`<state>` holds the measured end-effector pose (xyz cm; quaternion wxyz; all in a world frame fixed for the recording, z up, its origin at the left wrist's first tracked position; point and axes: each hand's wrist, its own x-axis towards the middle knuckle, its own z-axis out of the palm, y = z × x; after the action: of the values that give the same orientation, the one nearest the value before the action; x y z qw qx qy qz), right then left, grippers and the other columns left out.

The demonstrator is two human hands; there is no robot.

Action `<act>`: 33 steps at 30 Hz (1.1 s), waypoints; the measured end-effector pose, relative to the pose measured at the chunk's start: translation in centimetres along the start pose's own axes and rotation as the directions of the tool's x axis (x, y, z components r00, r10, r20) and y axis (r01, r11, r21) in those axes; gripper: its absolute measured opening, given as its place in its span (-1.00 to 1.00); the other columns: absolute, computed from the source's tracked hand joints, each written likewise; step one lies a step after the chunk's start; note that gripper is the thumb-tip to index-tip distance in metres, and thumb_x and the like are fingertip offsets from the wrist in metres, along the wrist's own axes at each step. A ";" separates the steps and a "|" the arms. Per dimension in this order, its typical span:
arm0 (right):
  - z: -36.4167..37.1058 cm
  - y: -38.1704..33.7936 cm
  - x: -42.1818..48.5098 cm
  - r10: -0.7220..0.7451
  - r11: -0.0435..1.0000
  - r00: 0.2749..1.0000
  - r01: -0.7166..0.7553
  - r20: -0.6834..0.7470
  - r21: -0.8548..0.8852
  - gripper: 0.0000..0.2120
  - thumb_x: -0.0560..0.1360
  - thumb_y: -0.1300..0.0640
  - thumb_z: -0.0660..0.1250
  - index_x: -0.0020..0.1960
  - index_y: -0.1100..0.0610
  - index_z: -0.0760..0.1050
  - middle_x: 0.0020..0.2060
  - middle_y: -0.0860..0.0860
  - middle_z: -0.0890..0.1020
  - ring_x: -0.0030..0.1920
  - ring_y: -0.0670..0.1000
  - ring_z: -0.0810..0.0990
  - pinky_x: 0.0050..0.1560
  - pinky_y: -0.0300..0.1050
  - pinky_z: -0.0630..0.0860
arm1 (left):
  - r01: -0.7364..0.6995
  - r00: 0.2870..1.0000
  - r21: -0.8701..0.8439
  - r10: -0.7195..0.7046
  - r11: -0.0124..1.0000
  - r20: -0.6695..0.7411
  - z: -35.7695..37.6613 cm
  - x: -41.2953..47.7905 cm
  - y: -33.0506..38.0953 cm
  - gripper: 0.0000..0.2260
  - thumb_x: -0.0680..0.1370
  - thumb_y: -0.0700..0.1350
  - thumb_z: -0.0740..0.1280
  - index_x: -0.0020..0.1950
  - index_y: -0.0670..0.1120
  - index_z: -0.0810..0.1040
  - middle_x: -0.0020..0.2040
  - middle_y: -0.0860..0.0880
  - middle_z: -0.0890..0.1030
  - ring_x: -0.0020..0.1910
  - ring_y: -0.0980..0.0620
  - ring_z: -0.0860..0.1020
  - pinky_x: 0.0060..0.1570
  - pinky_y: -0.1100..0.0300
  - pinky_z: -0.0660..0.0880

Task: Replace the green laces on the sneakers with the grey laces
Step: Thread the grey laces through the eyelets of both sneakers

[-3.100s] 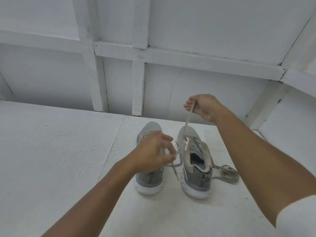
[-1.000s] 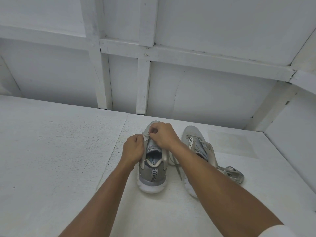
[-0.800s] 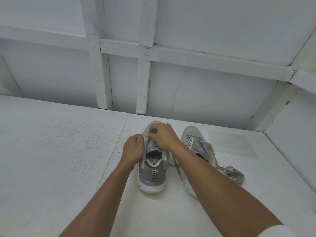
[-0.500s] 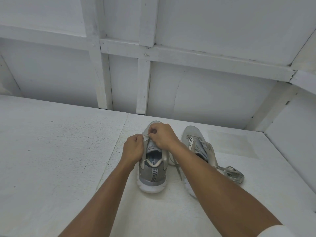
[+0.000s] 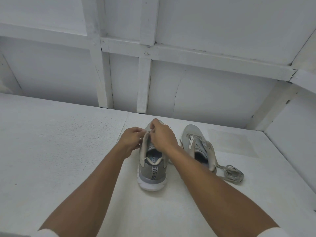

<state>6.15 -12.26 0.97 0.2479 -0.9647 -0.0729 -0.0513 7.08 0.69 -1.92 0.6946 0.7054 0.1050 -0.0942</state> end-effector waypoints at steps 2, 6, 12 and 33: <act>-0.2 0.6 -0.7 -0.033 0.997 0.997 0.028 -0.066 -0.076 -0.71 0.48 0.22 0.26 0.17 0.05 0.35 0.07 0.04 0.56 0.10 0.14 0.44 0.04 0.02 0.41 | -0.034 0.997 -0.094 0.027 0.995 -0.070 -0.8 0.1 0.7 -0.92 0.62 -0.23 0.24 -0.05 -0.13 0.51 -0.12 -0.10 0.57 -0.18 -0.04 0.56 -0.17 0.13 0.46; -1.0 1.8 -3.4 0.051 0.997 0.987 -0.060 -0.152 -0.052 -0.53 0.48 0.09 0.30 0.36 0.09 0.30 0.26 0.04 0.43 0.26 0.12 0.33 0.20 0.03 0.31 | -0.130 0.975 -0.669 -0.027 0.731 -0.219 -6.4 2.0 4.2 -0.81 0.64 -0.29 0.09 -0.11 -0.16 0.42 -0.24 -0.08 0.57 -0.16 -0.04 0.63 -0.05 0.04 0.55; -0.6 2.4 -6.9 0.301 0.895 0.934 -0.207 -0.194 0.394 -0.50 0.45 0.02 0.42 0.31 0.10 0.33 0.25 0.02 0.37 0.26 0.04 0.38 0.30 -0.02 0.36 | -0.373 0.910 -0.701 0.092 0.608 -0.405 -13.6 2.4 10.7 -0.80 0.62 -0.21 0.17 -0.18 -0.03 0.44 -0.42 0.07 0.44 -0.58 0.18 0.33 -0.59 0.35 0.21; 0.2 1.9 -6.8 0.360 0.833 0.918 -0.236 -0.166 0.500 -0.89 0.54 0.06 0.33 -0.05 0.06 0.43 -0.05 -0.04 0.48 -0.05 0.01 0.55 -0.04 -0.13 0.47 | -0.237 0.958 0.842 0.259 0.484 0.120 -7.7 -0.1 6.9 -0.83 0.57 -0.13 0.25 -0.07 -0.12 0.64 -0.27 0.07 0.64 -0.15 0.07 0.55 -0.15 0.17 0.43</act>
<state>-0.19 -14.64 -1.04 0.4865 -0.8601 0.1014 -0.1153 8.84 8.28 4.87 0.2672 0.9621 -0.0488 -0.0242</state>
